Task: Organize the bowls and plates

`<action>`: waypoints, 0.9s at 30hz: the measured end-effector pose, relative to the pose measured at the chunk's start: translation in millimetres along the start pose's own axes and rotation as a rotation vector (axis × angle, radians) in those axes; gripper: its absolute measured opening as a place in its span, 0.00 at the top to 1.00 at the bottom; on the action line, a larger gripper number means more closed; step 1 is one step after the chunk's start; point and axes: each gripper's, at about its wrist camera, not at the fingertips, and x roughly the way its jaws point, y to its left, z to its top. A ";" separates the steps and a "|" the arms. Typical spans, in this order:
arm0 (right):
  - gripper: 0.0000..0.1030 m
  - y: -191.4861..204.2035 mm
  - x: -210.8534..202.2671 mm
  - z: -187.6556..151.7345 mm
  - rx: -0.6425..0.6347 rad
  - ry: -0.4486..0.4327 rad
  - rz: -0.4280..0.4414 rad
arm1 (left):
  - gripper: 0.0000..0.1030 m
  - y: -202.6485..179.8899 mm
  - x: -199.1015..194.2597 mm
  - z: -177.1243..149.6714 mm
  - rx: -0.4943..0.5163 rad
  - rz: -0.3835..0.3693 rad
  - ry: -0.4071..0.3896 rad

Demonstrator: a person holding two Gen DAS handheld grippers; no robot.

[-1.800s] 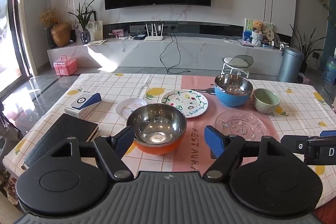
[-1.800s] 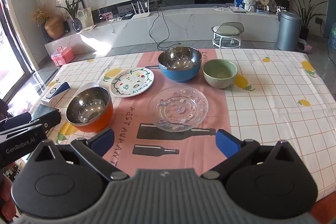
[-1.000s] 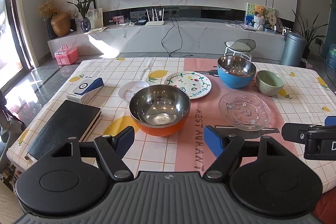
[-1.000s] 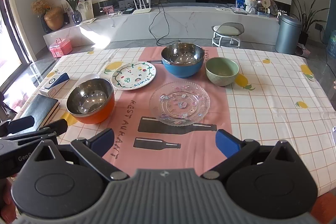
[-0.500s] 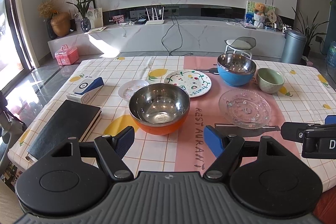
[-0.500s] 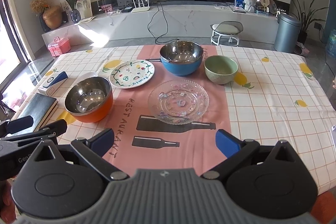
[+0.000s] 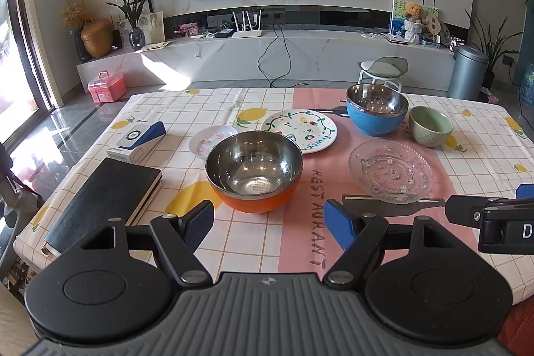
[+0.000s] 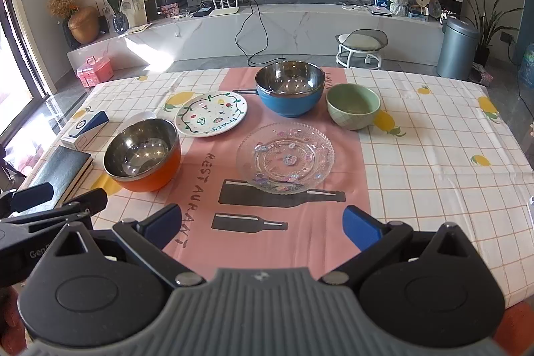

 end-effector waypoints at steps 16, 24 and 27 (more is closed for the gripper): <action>0.02 1.2 0.6 -2.7 -0.001 0.011 0.002 | 0.14 -1.4 -1.7 -0.8 0.005 0.002 0.009; 0.02 1.4 0.3 -2.9 -0.003 0.012 0.001 | 0.14 -1.4 -1.7 -0.8 0.007 0.003 0.009; 0.02 1.4 0.3 -3.0 -0.002 0.012 0.002 | 0.14 -1.2 -1.9 -1.1 0.006 0.001 0.009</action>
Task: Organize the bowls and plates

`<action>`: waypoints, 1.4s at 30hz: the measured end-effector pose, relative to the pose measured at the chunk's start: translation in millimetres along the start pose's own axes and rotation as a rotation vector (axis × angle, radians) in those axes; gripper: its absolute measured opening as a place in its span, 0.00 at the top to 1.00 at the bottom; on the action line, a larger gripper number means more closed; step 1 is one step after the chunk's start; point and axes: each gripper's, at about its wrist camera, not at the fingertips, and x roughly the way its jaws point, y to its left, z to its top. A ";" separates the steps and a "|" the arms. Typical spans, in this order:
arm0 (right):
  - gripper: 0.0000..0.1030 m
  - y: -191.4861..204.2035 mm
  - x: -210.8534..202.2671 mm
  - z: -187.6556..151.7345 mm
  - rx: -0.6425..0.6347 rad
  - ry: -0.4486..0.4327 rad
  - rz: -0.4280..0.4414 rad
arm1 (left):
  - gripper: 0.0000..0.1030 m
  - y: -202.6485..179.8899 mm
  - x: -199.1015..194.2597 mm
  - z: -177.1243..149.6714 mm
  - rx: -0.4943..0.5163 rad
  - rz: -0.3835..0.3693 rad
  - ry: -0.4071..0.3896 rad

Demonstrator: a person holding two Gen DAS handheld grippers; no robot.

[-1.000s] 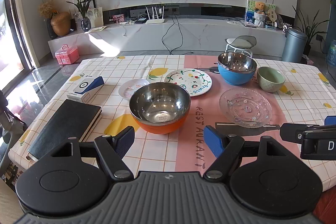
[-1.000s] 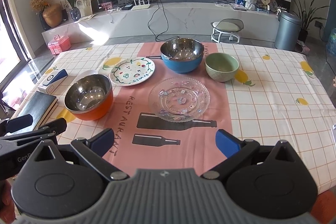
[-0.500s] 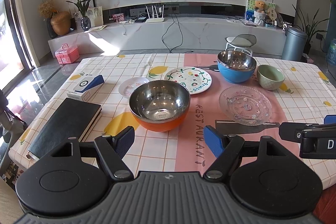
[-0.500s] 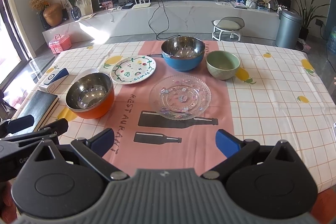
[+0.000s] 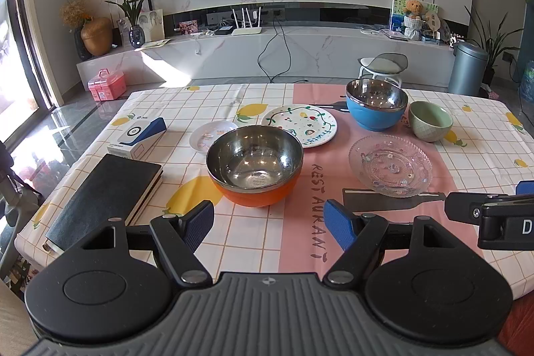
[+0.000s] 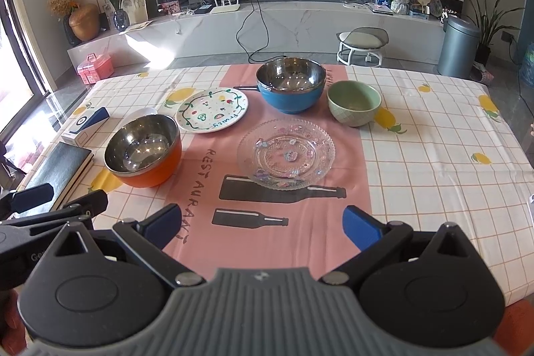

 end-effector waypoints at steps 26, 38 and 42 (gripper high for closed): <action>0.10 21.6 29.8 -1.3 -0.066 -0.009 0.055 | 0.40 43.8 16.2 0.0 -0.099 -0.094 -0.054; 0.10 55.6 67.8 48.0 -0.012 -0.069 0.102 | 0.38 84.5 51.7 46.6 -0.197 -0.035 -0.065; 0.10 68.8 90.5 60.0 -0.007 -0.046 0.083 | 0.32 85.9 70.8 54.7 -0.184 -0.002 -0.025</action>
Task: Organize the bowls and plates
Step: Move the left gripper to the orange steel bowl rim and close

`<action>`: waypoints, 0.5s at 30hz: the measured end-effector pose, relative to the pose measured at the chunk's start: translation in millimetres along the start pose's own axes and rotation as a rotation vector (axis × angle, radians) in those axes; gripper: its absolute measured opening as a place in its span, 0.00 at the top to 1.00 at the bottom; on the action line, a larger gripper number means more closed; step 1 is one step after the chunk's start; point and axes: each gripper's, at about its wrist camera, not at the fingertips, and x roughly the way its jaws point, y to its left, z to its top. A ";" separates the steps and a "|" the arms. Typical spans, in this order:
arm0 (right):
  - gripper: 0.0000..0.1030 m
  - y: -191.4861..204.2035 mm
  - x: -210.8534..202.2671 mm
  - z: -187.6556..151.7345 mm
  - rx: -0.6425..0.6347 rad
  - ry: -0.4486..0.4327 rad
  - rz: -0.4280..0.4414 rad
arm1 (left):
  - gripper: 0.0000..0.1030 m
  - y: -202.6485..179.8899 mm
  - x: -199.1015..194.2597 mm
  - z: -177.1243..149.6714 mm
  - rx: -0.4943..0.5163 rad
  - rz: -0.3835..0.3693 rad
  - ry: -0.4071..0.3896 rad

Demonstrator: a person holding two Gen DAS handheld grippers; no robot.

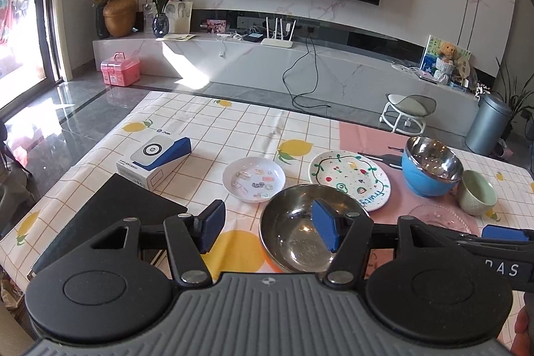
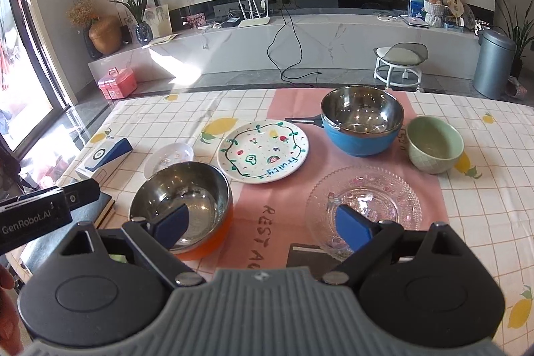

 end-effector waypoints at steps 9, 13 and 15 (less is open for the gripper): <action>0.20 8.4 56.7 12.2 0.056 0.098 -0.029 | 0.31 18.8 51.9 4.3 -0.127 -0.042 0.098; 0.25 12.5 75.5 14.1 0.071 0.136 -0.019 | 0.31 21.9 71.7 0.9 -0.157 -0.045 0.152; 0.25 14.8 84.8 14.6 0.080 0.154 -0.013 | 0.34 21.9 79.1 -0.7 -0.162 -0.043 0.170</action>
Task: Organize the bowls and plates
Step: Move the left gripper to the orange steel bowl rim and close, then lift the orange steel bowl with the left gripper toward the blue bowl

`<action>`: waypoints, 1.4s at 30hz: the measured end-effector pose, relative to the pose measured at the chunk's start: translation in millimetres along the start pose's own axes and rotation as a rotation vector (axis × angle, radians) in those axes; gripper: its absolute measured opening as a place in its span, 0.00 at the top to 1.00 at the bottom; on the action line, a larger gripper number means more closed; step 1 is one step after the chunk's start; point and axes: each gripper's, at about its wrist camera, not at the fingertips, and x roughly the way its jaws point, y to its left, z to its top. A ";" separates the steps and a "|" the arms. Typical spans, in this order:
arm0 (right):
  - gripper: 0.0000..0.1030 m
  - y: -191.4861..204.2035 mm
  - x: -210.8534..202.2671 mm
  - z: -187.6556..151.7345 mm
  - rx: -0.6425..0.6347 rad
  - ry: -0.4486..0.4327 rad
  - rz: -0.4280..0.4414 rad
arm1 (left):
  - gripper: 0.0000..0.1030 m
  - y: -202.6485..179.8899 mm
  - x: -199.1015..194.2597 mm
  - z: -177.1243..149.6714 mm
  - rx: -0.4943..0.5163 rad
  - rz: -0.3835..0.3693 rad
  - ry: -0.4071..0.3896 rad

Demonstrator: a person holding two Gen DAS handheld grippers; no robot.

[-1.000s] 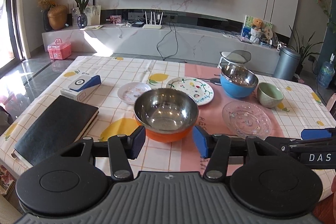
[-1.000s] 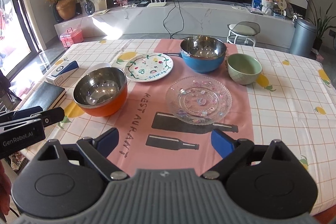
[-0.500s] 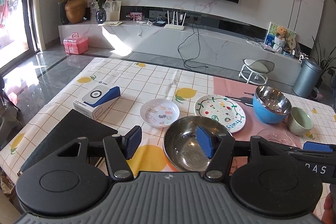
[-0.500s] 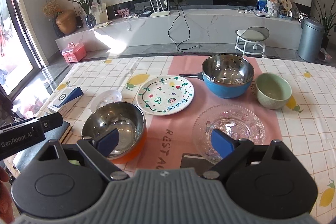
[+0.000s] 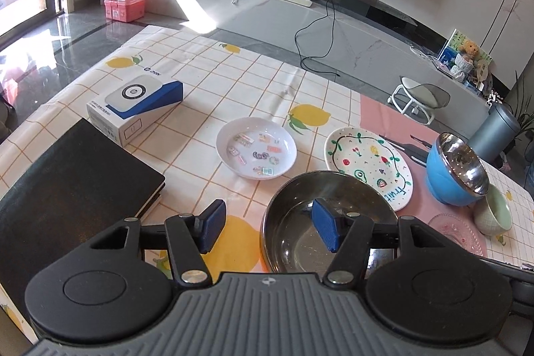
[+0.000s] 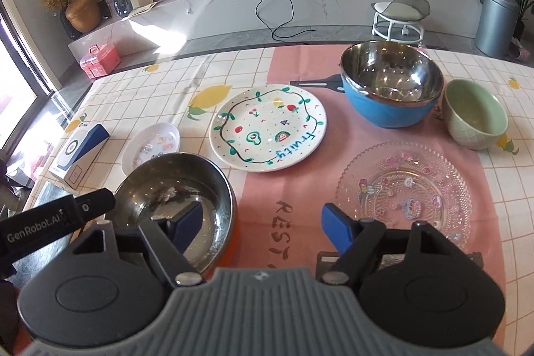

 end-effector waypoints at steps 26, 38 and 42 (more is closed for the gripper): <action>0.89 9.2 30.1 -9.0 0.047 0.109 0.067 | 0.95 2.0 22.4 -9.2 -0.057 -0.008 0.084; 0.89 -9.2 -16.1 -12.3 0.085 0.126 0.120 | 0.95 -17.3 -31.4 -20.1 -0.025 -0.017 0.061; 0.89 -25.5 -38.6 -26.5 0.109 0.160 0.148 | 0.94 -26.6 -52.5 -35.3 -0.023 -0.019 0.076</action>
